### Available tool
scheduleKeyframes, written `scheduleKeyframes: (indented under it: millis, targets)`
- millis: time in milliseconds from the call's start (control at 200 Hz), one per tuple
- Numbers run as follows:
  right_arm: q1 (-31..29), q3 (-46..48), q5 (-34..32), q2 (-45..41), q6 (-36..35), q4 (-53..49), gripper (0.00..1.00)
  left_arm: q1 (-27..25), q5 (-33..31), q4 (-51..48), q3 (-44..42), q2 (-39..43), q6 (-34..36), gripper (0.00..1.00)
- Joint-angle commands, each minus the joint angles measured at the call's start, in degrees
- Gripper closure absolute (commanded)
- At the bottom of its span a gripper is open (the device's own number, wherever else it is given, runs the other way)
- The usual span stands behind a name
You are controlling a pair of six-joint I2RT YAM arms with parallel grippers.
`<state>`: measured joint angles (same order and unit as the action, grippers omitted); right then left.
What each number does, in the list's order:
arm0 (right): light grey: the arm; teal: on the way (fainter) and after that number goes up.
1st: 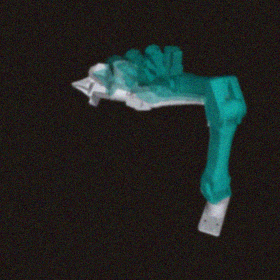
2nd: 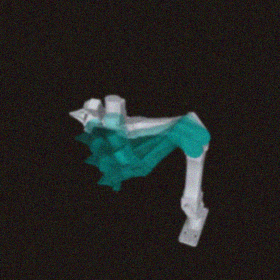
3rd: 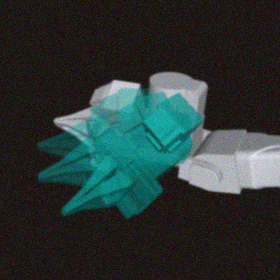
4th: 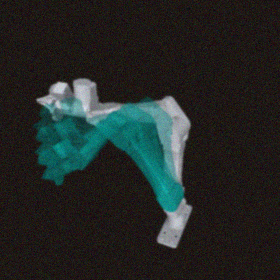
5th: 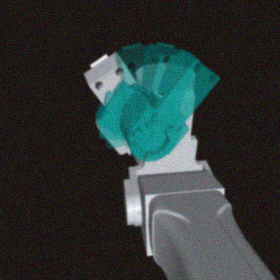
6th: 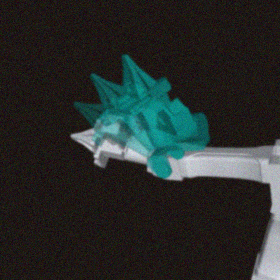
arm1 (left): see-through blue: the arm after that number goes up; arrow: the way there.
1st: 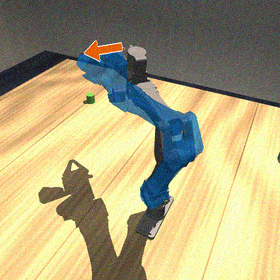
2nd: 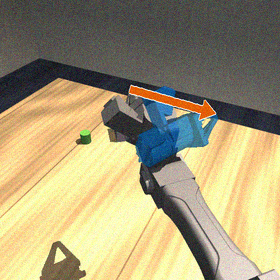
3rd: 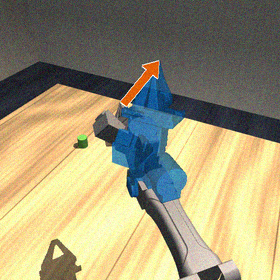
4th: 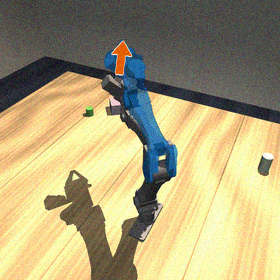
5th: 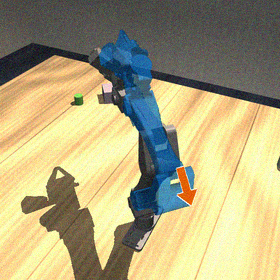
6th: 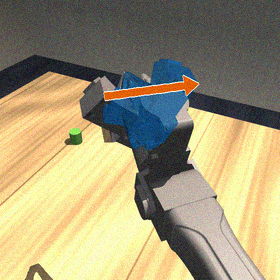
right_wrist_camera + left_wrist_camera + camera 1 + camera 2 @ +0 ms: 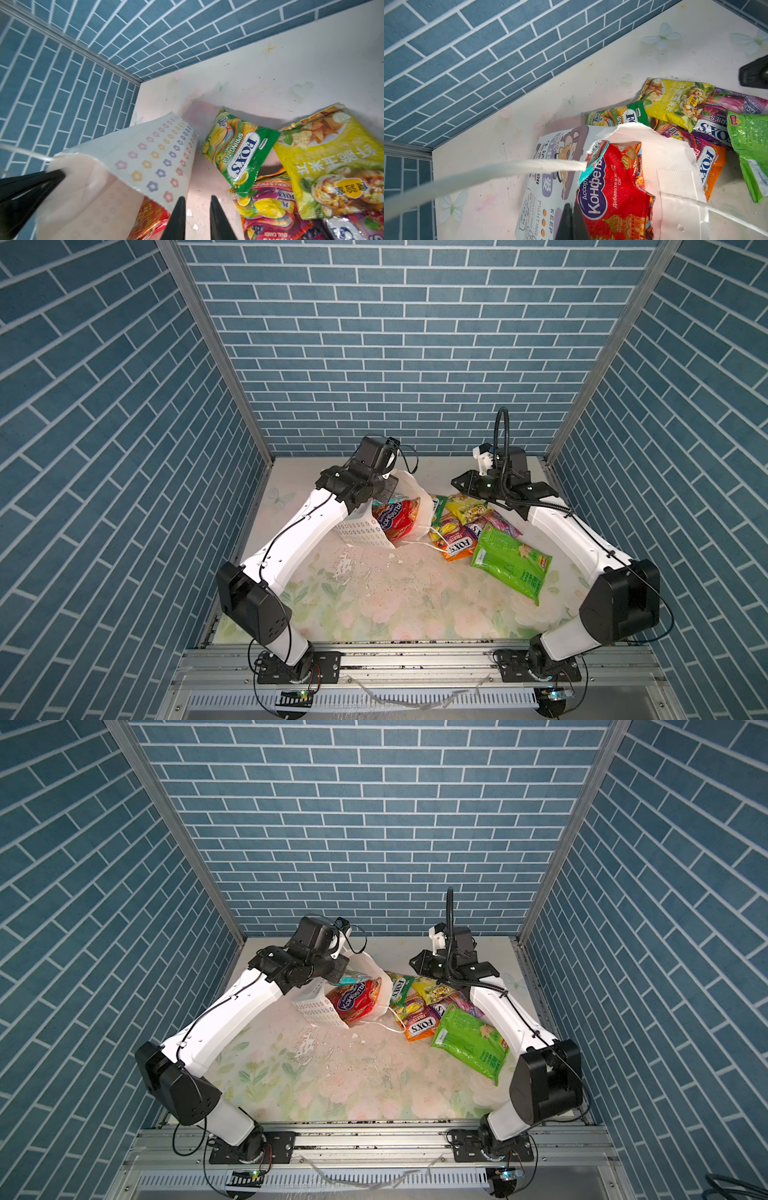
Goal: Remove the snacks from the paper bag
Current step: 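Move the right gripper back over the bag and lower it inside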
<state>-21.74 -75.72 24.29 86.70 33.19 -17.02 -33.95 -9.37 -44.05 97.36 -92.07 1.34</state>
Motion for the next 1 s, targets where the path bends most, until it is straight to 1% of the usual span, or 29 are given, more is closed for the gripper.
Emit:
scheduleKeyframes:
  millis: [0, 155, 350, 540, 635, 780, 995]
  targets:
    - [-1.7, 1.5, 2.2, -3.8, 3.9, 2.2, 0.78, -0.9, -0.1, 3.2, 3.6, -1.9, -1.0, 1.0]
    - [-5.6, 2.9, 2.6, -4.7, 12.0, 4.3, 0.78, -1.9, -0.7, 4.0, 5.1, -4.2, -1.9, 1.0]
    - [-10.6, 5.6, 2.1, -1.5, 22.1, 13.4, 0.78, -2.7, -1.8, 5.9, 5.0, -5.1, -2.4, 1.0]
    - [-15.2, 3.1, -3.2, 3.3, 25.6, 14.7, 0.78, -3.0, -2.0, 7.7, 2.9, -4.1, -2.4, 1.0]
    - [-16.9, 1.7, -5.5, 5.7, 27.8, 13.9, 0.74, -3.1, -1.9, 7.8, 2.6, -4.1, -2.2, 1.0]
    - [-17.6, 3.2, -6.6, 8.8, 34.3, 20.3, 0.67, -3.4, -2.0, 9.0, 0.8, -3.4, -1.5, 1.0]
    - [-19.6, -0.4, -10.2, 13.1, 36.4, 19.6, 0.63, -3.7, -3.0, 12.2, -4.0, -0.1, -0.2, 1.0]
